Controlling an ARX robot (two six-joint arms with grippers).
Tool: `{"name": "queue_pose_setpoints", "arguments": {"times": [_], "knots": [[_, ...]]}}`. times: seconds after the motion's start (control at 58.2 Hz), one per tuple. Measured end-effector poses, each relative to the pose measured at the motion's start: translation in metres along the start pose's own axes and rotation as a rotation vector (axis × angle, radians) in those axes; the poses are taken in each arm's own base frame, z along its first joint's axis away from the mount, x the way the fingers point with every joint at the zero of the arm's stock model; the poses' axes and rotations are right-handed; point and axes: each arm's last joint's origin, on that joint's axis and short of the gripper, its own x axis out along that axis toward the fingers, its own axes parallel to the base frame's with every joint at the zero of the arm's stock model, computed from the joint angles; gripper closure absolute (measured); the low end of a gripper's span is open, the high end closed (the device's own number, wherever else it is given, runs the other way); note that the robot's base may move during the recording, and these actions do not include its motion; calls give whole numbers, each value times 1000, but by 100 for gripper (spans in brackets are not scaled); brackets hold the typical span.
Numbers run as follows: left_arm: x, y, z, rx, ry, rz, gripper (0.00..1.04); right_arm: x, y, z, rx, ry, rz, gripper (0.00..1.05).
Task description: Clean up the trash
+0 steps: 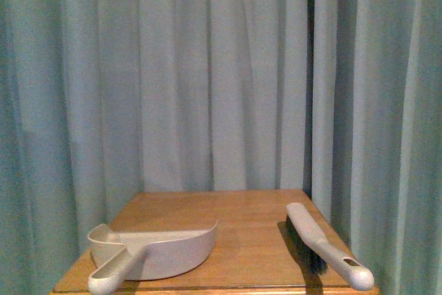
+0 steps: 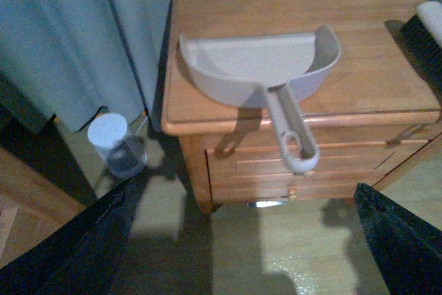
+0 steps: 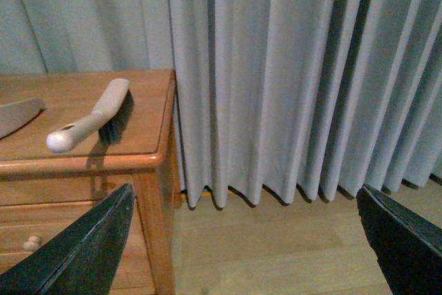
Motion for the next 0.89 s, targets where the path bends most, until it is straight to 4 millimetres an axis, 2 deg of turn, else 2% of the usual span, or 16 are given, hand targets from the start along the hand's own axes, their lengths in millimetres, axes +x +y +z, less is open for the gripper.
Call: {"name": "queue_pose_setpoints", "arguments": {"times": [0.12, 0.258, 0.447, 0.584, 0.894], "knots": [[31, -23, 27, 78, 33, -16, 8, 0, 0, 0, 0, 0, 0, 7], [73, -34, 38, 98, 89, 17, 8, 0, 0, 0, 0, 0, 0, 7], [110, -41, 34, 113, 160, 32, 8, 0, 0, 0, 0, 0, 0, 7], [133, -40, 22, 115, 232, 47, 8, 0, 0, 0, 0, 0, 0, 7], [165, -36, 5, 121, 314, 69, 8, 0, 0, 0, 0, 0, 0, 7]]}}
